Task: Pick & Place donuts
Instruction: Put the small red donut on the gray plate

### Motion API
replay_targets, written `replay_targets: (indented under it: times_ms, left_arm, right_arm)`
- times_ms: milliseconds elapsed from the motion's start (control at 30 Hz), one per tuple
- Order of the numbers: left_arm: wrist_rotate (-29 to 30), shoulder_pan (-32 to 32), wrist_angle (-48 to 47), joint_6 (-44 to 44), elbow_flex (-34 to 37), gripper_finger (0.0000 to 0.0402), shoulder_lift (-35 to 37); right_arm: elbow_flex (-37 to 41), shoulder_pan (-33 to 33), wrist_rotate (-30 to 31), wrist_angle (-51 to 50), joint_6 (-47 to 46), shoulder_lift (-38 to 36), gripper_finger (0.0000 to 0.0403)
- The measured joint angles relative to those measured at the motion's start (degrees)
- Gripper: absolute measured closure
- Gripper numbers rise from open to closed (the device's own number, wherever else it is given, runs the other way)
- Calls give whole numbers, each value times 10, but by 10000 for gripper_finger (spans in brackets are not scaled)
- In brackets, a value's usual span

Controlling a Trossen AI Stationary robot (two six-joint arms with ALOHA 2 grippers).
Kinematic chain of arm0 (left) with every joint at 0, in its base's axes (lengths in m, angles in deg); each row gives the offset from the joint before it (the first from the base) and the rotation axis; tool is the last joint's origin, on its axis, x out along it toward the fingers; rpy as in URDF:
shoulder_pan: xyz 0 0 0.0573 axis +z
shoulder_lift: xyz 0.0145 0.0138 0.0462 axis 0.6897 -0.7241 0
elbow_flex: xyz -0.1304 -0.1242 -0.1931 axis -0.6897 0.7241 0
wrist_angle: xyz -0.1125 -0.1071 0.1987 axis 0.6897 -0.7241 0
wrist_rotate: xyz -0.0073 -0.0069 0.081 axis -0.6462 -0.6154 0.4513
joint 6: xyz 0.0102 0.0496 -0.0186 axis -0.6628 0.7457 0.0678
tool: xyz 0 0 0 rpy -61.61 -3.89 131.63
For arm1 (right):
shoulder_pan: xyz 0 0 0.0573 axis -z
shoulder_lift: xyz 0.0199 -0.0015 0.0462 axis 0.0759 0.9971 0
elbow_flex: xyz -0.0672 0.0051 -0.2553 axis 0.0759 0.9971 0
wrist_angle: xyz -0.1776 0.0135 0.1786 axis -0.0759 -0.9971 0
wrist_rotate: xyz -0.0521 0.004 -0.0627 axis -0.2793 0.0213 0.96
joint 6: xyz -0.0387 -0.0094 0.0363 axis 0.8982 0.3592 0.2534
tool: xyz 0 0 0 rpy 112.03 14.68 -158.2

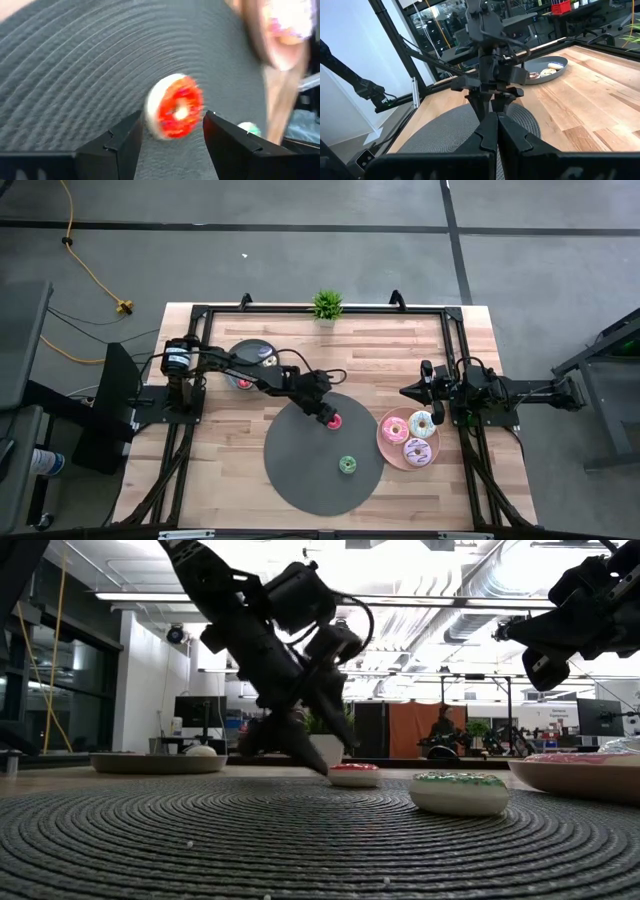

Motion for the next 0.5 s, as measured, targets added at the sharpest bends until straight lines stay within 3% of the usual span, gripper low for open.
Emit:
replay_targets:
  times_ms: [500]
  left_arm:
    - [-16,0,12,-15,-1,202,-6]
  right_arm:
    - [0,0,0,0,0,0,402]
